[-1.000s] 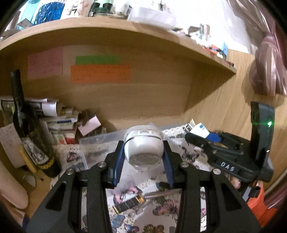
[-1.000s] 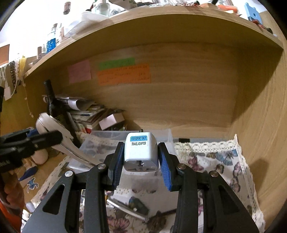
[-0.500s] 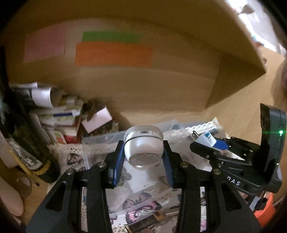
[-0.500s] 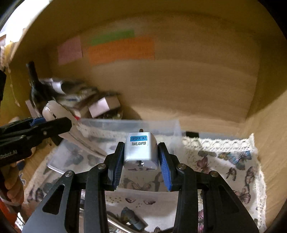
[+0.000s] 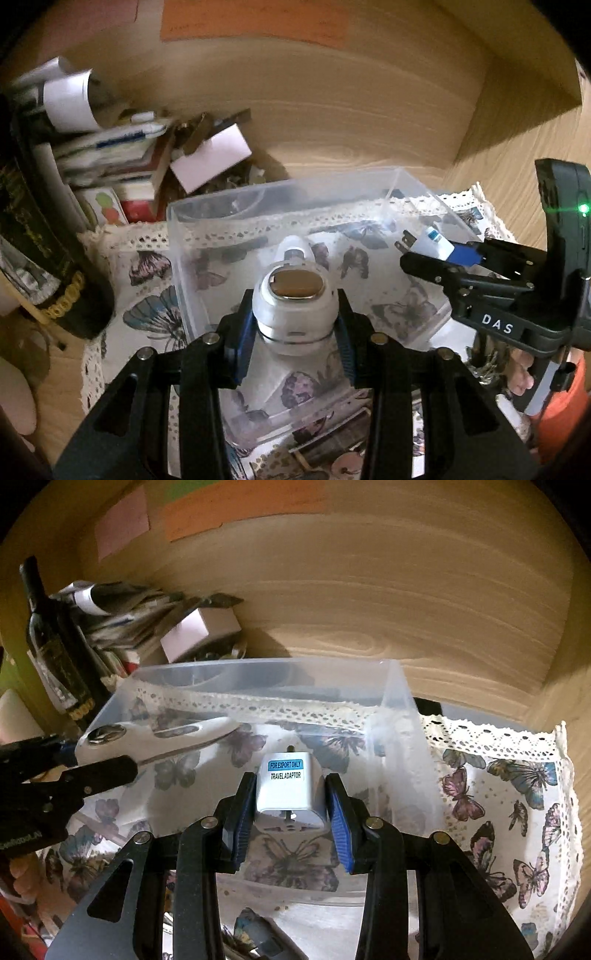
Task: Organize rigid objects
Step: 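Carry the adaptor with the right gripper while the left gripper carries the device into the clear box, then open both grippers to drop the adaptor and device inside the clear box, then withdraw both grippers from the box toward the remaining items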
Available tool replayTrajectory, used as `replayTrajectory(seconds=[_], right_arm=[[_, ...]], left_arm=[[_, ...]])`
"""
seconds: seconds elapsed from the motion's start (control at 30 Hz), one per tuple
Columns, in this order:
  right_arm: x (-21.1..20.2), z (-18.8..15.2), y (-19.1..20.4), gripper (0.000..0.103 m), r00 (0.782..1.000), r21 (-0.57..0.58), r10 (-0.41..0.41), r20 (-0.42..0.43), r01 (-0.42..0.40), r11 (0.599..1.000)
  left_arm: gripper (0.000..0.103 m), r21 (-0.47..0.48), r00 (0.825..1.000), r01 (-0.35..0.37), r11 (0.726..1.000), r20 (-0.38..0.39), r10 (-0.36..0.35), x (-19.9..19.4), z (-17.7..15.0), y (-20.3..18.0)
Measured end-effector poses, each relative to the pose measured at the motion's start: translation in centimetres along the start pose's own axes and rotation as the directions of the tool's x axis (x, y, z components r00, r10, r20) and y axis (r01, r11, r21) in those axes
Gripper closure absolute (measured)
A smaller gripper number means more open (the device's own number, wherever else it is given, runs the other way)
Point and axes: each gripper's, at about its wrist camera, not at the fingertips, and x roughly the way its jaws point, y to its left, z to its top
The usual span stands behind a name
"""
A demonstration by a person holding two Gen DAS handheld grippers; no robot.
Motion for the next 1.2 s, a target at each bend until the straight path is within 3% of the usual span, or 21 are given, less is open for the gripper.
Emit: replayTrajectory(seconds=[0.3,0.53,0.67,0.77,0.97,1.07,1.2], right_arm=[[-0.4,0.1,0.7,0.067,1.0,-0.033,-0.009,0.012,0.009,0.999],[-4.0,0.4,1.7,0.057,0.995,-0.057,-0.016,0.097,0.022,0.998],[-6.7,0.3,1.9,0.05,0.987,-0.061,-0.026,0.16,0.036,0.997],[-8.7,-0.1,2.0,0.049,0.979,-0.06,-0.031,0.203,0.044,0.997],[-12.2,-1.3,2.2,0.038,0.961,-0.048,-0.043,0.275,0.058,0.997],[-13.4,-2.1,2.1,0.038,0.955,-0.043,-0.05,0.291,0.065,0.997],[-14.4,-3.4,2.1,0.037,0.954,-0.035,-0.064,0.293,0.077,0.996]], left_arm=[[0.064,-0.02,1.0,0.012,1.0,-0.029,-0.012,-0.4,0.3,0.0],[0.062,-0.031,1.0,0.016,0.999,-0.012,-0.016,-2.1,0.4,-0.2],[0.045,-0.014,0.997,-0.014,1.0,0.076,0.015,-4.8,0.6,-0.8],[0.039,0.01,0.989,-0.034,0.999,0.146,0.032,-7.2,0.6,-1.5],[0.019,0.058,0.962,-0.083,0.995,0.265,0.064,-11.2,-0.4,-3.7],[0.01,0.077,0.958,-0.084,0.994,0.28,0.059,-12.2,-1.0,-4.5],[0.006,0.087,0.96,-0.081,0.993,0.274,0.054,-12.8,-2.4,-5.4]])
